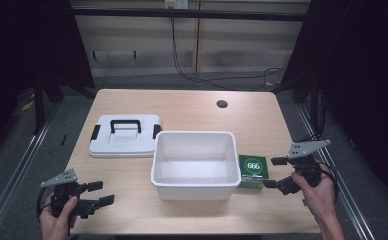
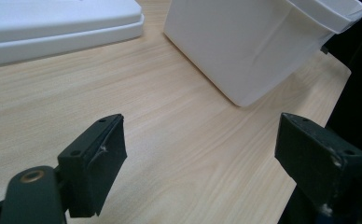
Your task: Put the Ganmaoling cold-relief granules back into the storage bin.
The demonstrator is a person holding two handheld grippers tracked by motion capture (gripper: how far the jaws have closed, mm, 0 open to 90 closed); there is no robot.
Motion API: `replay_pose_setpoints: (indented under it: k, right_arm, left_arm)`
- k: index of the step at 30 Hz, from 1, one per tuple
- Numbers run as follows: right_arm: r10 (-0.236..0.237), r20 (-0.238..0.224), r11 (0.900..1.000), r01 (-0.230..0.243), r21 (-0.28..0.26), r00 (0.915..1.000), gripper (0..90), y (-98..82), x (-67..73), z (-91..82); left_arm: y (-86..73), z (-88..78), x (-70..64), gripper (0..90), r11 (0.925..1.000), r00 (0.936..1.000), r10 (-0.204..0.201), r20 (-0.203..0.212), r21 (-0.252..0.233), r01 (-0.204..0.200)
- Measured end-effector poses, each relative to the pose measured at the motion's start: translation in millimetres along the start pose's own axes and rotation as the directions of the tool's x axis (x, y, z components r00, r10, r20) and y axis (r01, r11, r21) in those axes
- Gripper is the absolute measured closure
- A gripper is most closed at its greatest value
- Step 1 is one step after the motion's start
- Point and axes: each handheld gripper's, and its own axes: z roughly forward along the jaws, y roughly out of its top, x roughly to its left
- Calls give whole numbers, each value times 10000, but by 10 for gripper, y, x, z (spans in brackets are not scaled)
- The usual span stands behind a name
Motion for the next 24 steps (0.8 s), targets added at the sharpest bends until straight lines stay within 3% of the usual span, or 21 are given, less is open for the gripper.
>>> replay_pose_setpoints:
  k: [7, 13, 19, 24]
  right_arm:
    - [-280, 369, 9928, 235, 1177, 9989, 136, 113, -50, 56]
    - [-568, 110, 9892, 548, 1360, 9983, 132, 177, -86, 101]
    - [-801, -219, 9715, 830, 2221, 9965, 134, 254, -84, 190]
    - [-1029, -331, 9607, 1080, 2559, 9941, 136, 347, -100, 215]
  left_arm:
    - [2, 1, 4, 165, 10000, 10000, 15, 4, 9, -15]
    - [1, 3, -1, 165, 10000, 10000, 11, 6, 7, -11]
    - [1, 5, 2, 165, 10000, 10000, 3, 19, -2, -3]
    - [0, 5, 1, 165, 10000, 10000, 11, 19, 10, -11]
